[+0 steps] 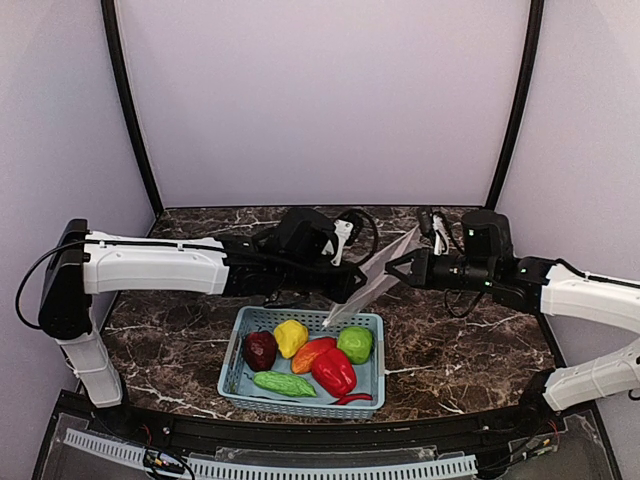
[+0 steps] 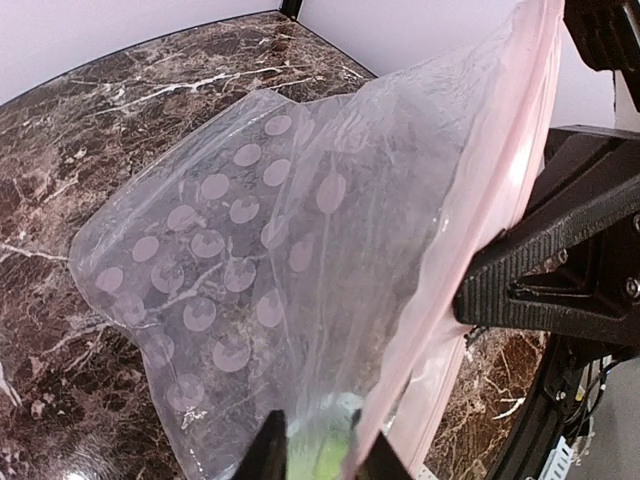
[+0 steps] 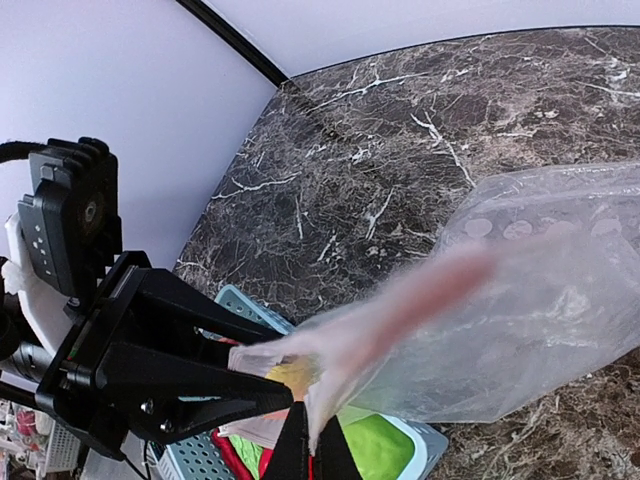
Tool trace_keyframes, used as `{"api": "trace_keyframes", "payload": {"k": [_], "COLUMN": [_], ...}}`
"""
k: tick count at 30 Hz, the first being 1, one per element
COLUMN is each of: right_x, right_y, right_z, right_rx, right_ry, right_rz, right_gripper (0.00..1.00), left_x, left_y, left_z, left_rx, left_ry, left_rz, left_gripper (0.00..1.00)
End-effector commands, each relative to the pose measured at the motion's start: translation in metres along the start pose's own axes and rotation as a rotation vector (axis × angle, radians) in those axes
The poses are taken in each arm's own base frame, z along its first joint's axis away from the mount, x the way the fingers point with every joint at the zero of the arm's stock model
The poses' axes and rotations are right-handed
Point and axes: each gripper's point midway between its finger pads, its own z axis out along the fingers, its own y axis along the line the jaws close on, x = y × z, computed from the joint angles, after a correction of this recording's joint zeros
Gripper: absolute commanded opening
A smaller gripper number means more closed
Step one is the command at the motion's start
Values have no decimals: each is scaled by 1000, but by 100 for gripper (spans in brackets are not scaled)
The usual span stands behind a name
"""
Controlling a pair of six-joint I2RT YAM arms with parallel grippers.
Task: Place the food in the zip-top bag and seal the zipper
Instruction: Open the zipper food storage bag.
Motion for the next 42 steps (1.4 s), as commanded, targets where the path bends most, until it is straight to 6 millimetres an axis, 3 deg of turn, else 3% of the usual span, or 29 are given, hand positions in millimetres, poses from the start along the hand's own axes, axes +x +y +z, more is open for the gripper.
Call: {"api": "trace_keyframes", "payload": {"k": [1,3,8,17,22,28,30,34,39,42], "right_x": [-1,-2,-3,-14,-14,-10,-11,-12,-12,-15], "right_y": [7,5,2,1,-10,-17,-15,-11,-8,-7], "right_z": [0,-1,1,13,27,57,68,90,101,96], "right_rx": [-17,-4,27,90,149,173,166,149,136,135], "right_ry": [8,4,11,15,30,64,84,116,137,126], "right_rz": [-41,-36,-18,12,112,184,184,170,134,89], "right_gripper": [0,0,0,0,0,0,0,0,2,24], "left_x": [-12,-12,-24,-81,-96,-97,-94,-73,-44,-34], "left_y": [-1,3,30,80,97,113,115,113,120,124], "left_z": [-6,-7,-23,-89,-120,-151,-153,-140,-124,-114], "left_rx": [-4,-25,-183,-515,-621,-739,-709,-545,-441,-369], "left_ry": [-29,-30,-86,-224,-243,-202,-175,-56,69,113], "left_rz": [20,36,79,171,228,324,329,348,341,303], "left_gripper": [12,3,1,1,1,1,1,1,1,1]}}
